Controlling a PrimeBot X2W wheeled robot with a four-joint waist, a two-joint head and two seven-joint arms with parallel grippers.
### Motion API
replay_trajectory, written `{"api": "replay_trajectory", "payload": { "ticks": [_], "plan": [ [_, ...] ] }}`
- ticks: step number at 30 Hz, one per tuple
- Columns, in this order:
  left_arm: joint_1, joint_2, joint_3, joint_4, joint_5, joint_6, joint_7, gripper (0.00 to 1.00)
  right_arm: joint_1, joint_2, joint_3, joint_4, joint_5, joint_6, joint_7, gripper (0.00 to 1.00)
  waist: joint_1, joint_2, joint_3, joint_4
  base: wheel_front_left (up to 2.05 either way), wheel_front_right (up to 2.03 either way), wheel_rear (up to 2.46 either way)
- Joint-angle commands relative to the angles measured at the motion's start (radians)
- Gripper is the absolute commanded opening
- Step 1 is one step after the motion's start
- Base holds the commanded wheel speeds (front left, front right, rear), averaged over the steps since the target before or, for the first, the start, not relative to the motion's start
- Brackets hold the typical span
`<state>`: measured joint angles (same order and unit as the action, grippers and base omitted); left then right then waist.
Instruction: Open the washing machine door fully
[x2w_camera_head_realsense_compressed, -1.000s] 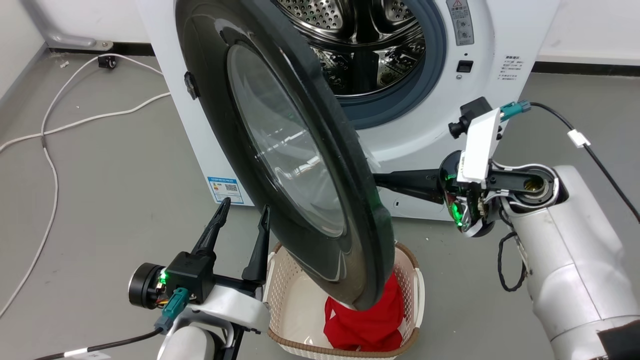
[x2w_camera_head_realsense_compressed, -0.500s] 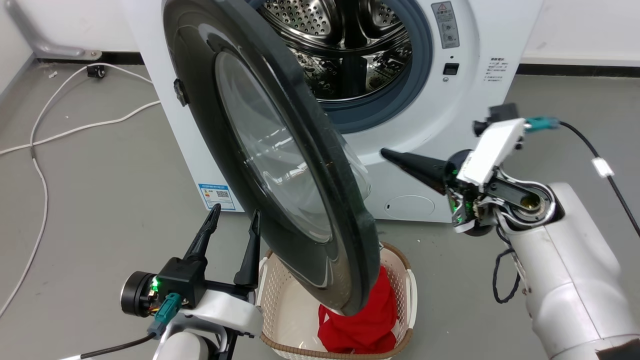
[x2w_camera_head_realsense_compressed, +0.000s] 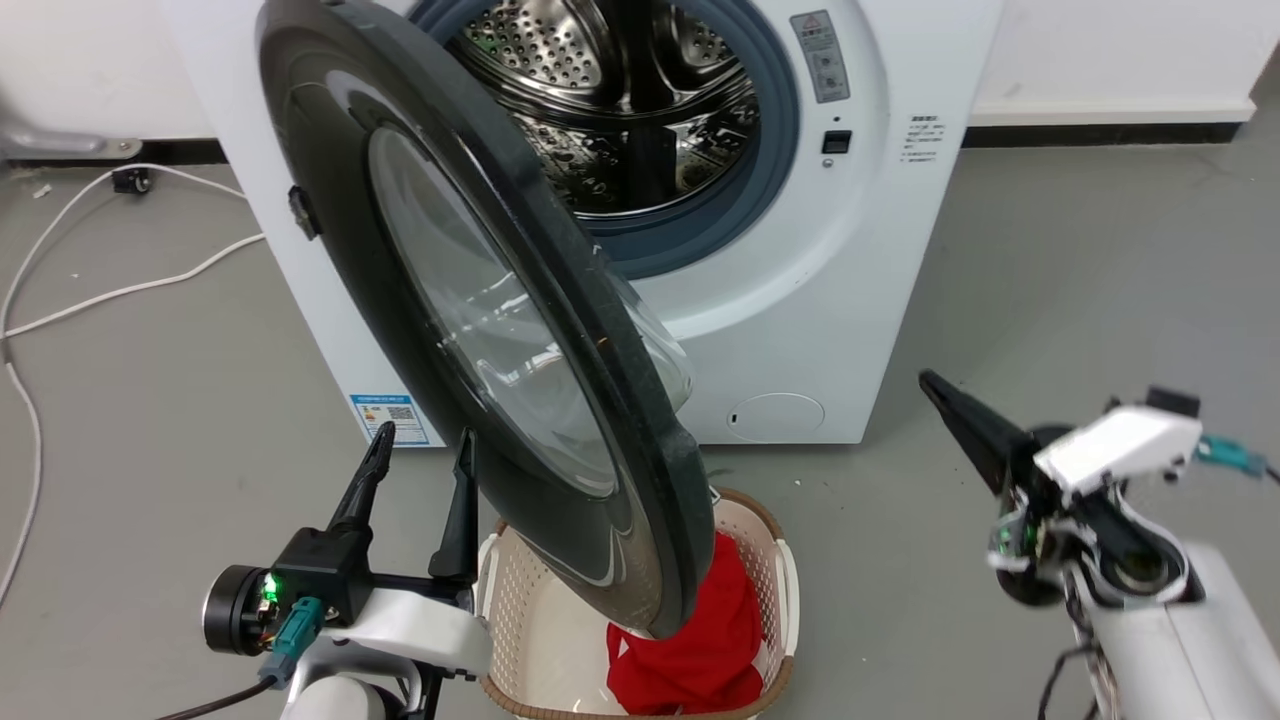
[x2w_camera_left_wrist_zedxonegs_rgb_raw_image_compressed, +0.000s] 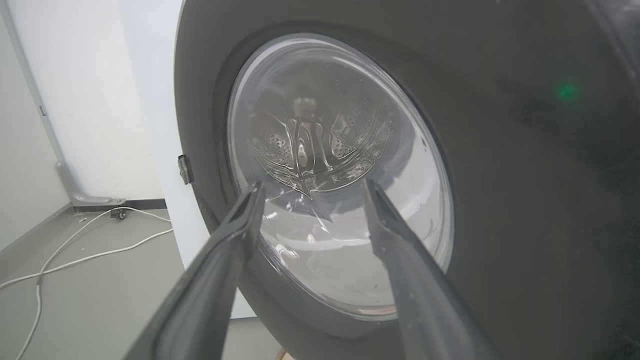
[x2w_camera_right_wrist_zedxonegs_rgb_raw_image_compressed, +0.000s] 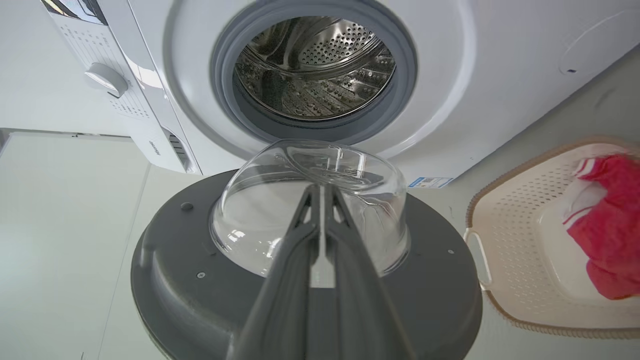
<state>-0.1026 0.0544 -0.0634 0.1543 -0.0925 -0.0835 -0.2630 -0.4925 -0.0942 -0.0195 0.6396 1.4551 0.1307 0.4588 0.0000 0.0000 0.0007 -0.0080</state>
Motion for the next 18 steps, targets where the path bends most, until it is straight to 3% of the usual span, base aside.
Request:
{"api": "replay_trajectory", "payload": {
  "ticks": [1, 2, 3, 7, 11, 15, 18],
  "plan": [
    [0.009, 0.005, 0.006, 0.002, 0.004, 0.004, -0.002, 1.00, 0.063, 0.001, -0.011, -0.042, 0.001, 0.000, -0.027, 0.50, 0.0000, 0.0000, 0.000, -0.010, 0.00, 0.00, 0.00],
    [0.008, 0.005, 0.010, 0.002, 0.004, 0.003, -0.002, 1.00, 0.091, 0.004, -0.018, -0.064, 0.007, 0.000, -0.039, 0.97, 0.0000, 0.0000, 0.001, -0.012, 0.00, 0.00, 0.00],
    [0.007, 0.005, 0.014, 0.002, 0.005, 0.003, -0.002, 1.00, 0.119, 0.008, -0.024, -0.090, 0.007, 0.000, -0.055, 1.00, 0.0000, 0.0000, 0.001, -0.015, 0.00, 0.00, 0.00],
    [0.003, 0.005, 0.025, 0.003, 0.007, 0.004, -0.002, 1.00, 0.219, 0.017, -0.036, -0.195, -0.016, 0.000, -0.131, 1.00, 0.0000, 0.0000, 0.001, -0.021, 0.00, 0.00, 0.00],
    [0.004, 0.004, 0.032, 0.004, 0.009, 0.004, -0.002, 1.00, 0.298, 0.019, -0.022, -0.309, -0.113, 0.000, -0.249, 1.00, 0.0000, 0.0000, -0.003, -0.022, 0.00, 0.00, 0.00],
    [0.001, 0.003, 0.038, 0.003, 0.008, 0.004, -0.002, 1.00, 0.357, 0.002, -0.010, -0.399, -0.308, 0.000, -0.418, 1.00, 0.0000, 0.0000, -0.007, -0.019, 0.00, 0.00, 0.00],
    [-0.001, 0.003, 0.043, 0.002, 0.008, 0.004, -0.002, 1.00, 0.385, -0.016, -0.019, -0.434, -0.525, 0.000, -0.555, 1.00, 0.0000, 0.0000, -0.007, -0.018, 0.00, 0.00, 0.00]
  ]
}}
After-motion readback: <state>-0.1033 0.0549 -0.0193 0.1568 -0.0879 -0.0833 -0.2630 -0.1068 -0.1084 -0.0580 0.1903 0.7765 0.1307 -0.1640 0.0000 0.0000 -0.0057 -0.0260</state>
